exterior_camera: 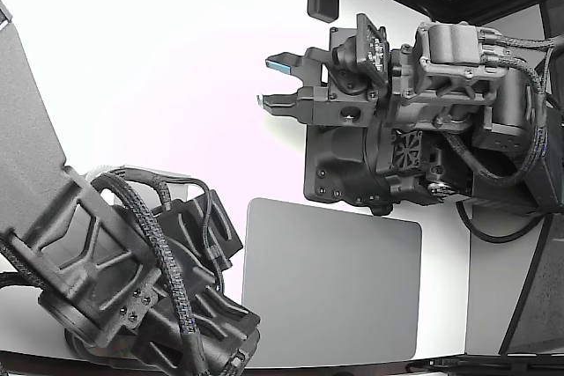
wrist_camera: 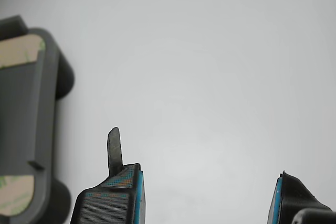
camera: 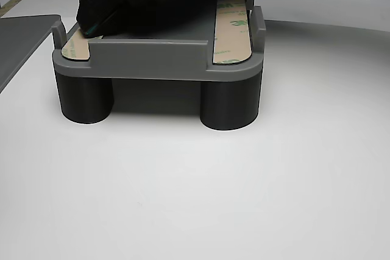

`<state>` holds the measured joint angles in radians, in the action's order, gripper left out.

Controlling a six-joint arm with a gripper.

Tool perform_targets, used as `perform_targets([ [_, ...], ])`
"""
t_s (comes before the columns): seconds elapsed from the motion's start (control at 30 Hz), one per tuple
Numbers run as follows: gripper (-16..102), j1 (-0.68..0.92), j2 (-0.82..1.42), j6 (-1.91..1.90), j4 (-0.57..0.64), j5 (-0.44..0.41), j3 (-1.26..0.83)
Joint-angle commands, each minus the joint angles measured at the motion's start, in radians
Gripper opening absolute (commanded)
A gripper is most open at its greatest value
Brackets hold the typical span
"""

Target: Peel off protective film from adhesive tape.

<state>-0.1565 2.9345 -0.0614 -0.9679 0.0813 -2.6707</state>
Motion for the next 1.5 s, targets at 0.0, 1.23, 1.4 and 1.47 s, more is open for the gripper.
perform_targets([
  [0.0, -6, 0.117, -0.057, -0.044, 0.067, -0.256, 0.16],
  [1.23, -11, 0.153, -0.003, 1.345, 0.103, -0.043, -0.002],
  [1.4, -11, 0.186, -0.092, 1.508, 0.081, -0.066, 0.025],
  [1.47, -11, 0.23, -0.11, 1.532, 0.083, -0.13, 0.028],
])
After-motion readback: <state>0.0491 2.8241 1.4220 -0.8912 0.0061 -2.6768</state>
